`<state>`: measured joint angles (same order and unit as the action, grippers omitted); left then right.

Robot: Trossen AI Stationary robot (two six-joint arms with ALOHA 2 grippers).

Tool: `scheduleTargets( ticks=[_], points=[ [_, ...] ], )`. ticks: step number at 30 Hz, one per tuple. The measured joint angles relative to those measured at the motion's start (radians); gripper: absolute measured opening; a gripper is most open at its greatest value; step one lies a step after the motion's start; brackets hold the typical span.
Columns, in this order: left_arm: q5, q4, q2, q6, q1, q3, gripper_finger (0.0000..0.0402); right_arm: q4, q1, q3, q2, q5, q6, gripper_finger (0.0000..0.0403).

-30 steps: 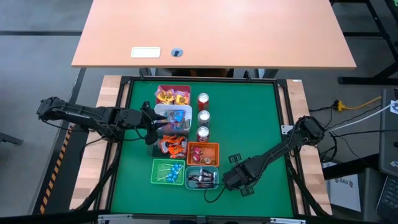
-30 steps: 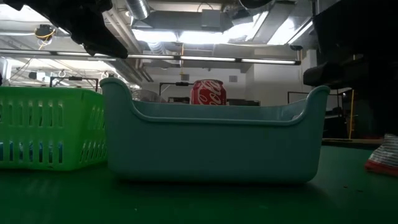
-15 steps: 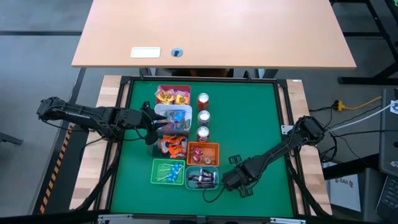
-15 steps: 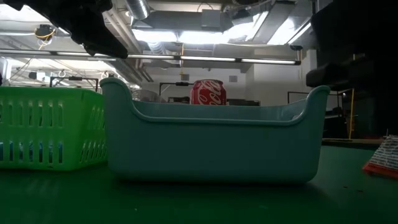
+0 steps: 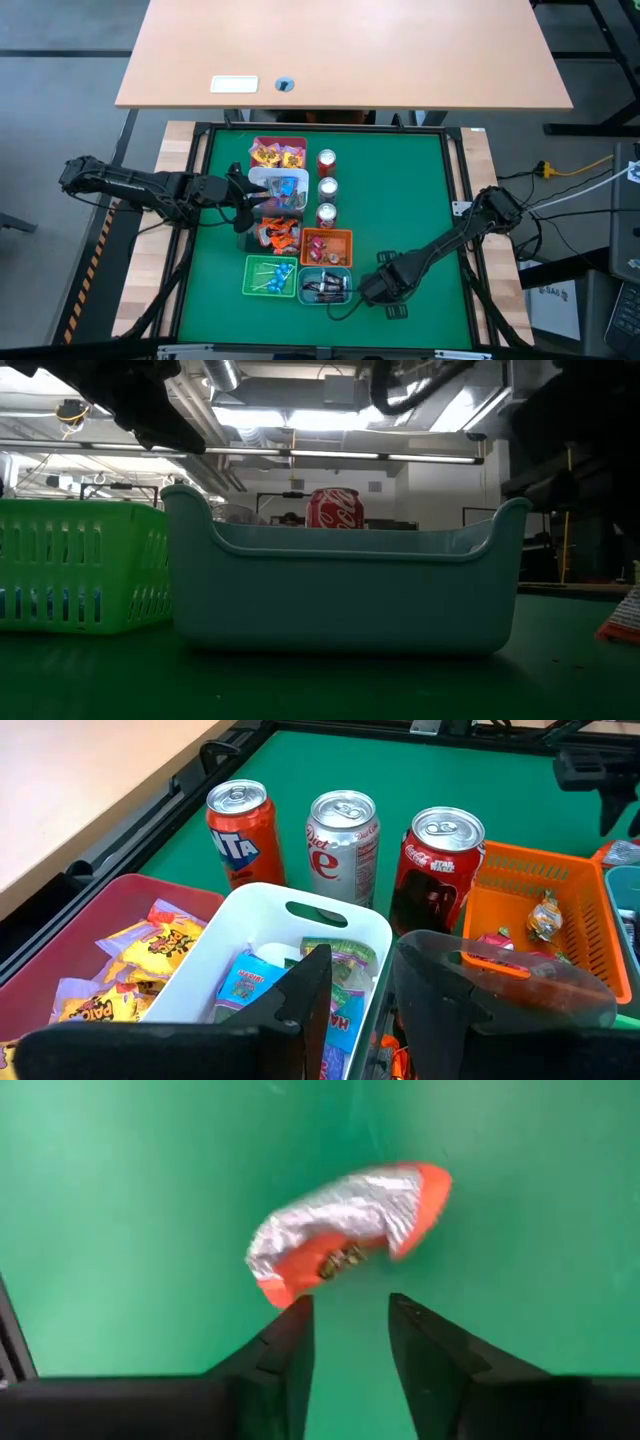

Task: Sort candy
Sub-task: Put the orange chocolate into the black bin

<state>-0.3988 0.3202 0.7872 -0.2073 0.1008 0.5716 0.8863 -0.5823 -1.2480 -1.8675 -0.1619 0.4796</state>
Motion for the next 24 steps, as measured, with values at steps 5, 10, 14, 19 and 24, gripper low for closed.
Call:
scheduleTargets(
  ticks=[5, 10, 14, 19, 24],
  points=[
    [0.0, 0.0, 0.0, 0.0, 0.0, 0.0, 0.0101, 0.063, 0.0, 0.0, 0.0, -0.098, 0.112, 0.0158],
    [0.0, 0.0, 0.0, 0.0, 0.0, 0.0, 0.0101, 0.05, -0.001, 0.0, 0.0, -0.225, 0.283, 0.0167],
    [0.0, 0.0, 0.0, 0.0, 0.0, 0.0, 0.0101, -0.015, -0.021, 0.0, 0.0, -0.199, 0.385, 0.0168],
    [0.0, 0.0, 0.0, 0.0, 0.0, 0.0, 0.0101, -0.084, -0.05, 0.0, 0.0, -0.098, 0.406, 0.0168],
    [0.0, 0.0, 0.0, 0.0, 0.0, 0.0, 0.0101, -0.074, -0.053, 0.0, 0.0, -0.074, 0.407, 0.0168]
  ],
)
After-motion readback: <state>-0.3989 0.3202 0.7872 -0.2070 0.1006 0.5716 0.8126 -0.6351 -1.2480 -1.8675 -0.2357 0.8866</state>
